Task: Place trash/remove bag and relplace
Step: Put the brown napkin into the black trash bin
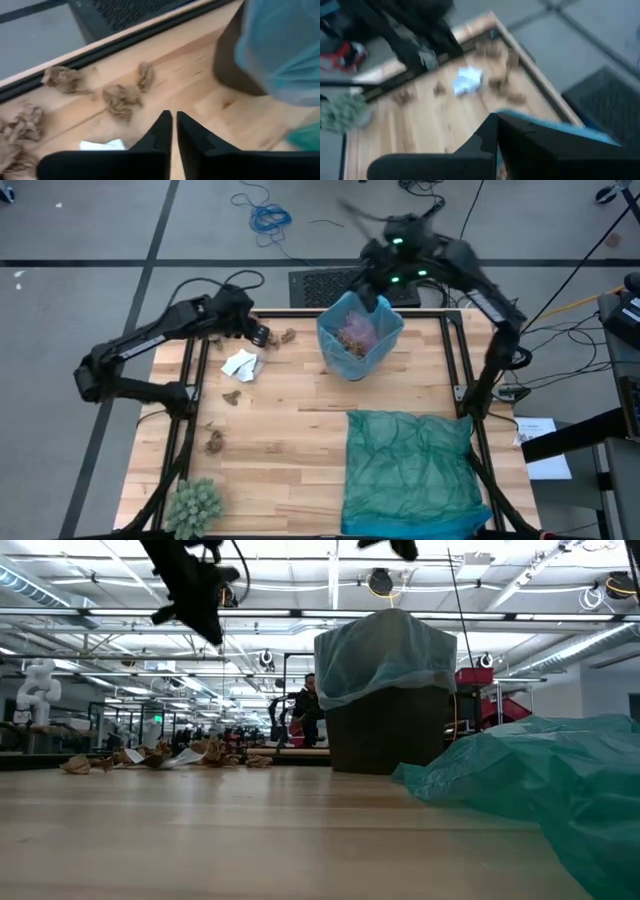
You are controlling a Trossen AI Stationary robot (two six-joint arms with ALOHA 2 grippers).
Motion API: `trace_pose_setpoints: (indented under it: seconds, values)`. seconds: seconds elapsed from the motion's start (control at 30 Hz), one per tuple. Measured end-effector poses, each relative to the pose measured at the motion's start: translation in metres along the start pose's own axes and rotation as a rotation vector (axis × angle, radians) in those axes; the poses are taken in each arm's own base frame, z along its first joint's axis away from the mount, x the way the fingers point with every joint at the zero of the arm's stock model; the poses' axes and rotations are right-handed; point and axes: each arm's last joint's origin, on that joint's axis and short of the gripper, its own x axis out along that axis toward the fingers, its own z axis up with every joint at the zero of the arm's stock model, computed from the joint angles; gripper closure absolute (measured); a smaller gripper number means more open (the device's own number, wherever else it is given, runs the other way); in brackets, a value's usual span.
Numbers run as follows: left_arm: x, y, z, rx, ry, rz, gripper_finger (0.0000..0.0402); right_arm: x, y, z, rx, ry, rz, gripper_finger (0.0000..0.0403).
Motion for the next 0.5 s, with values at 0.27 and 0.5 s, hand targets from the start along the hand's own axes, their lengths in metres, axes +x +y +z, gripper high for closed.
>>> trace_pose_setpoints:
  seconds: [0.27, 0.5]
  values:
    - [0.064, 0.003, 0.004, -0.014, 0.200, 0.068, 0.0269, -0.075, 0.019, 0.002, -0.013, -0.225, -0.024, 0.0403]
    - [0.117, 0.007, 0.001, -0.020, 0.334, 0.113, 0.0229, -0.102, 0.025, 0.002, -0.017, -0.329, -0.039, 0.0403]
